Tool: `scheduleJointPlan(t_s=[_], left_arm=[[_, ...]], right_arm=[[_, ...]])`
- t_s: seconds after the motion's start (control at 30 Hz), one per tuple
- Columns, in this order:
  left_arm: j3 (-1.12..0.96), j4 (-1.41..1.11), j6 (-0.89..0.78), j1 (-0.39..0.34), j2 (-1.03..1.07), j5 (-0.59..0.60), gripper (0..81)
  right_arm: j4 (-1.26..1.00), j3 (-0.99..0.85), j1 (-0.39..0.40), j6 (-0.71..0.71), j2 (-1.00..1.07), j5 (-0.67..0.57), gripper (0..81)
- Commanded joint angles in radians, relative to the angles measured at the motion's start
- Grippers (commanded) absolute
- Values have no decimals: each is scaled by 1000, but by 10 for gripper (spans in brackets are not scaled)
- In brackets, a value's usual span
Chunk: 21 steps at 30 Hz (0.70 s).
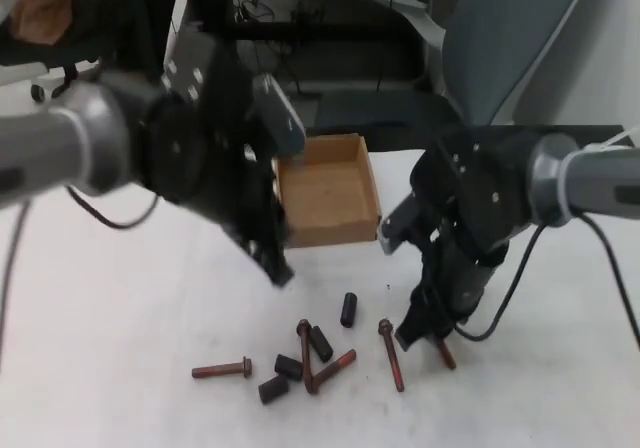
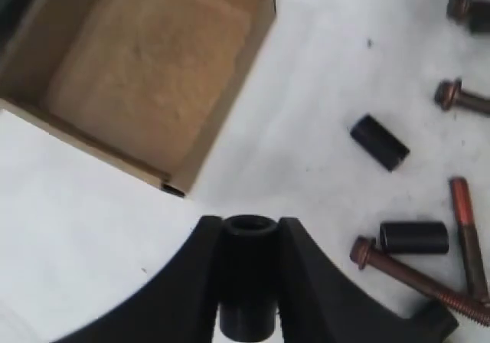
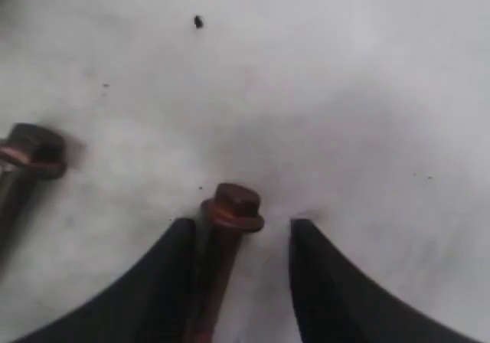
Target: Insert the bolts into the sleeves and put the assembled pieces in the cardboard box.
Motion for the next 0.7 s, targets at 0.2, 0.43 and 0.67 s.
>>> scheduleJointPlan(t_s=[0.2, 0.43, 0.67], left_arm=[[80, -193, -182, 2, -247, 111, 18], [455, -629, -444, 2, -496, 80, 18], [799, -1071, -759, -33, -558, -18, 18]], right_arm=[[0, -10, -5, 0, -27, 13, 6], [-179, 16, -3, 98, -298, -184, 6], [-677, 328, 58, 204, -660, -324, 6]])
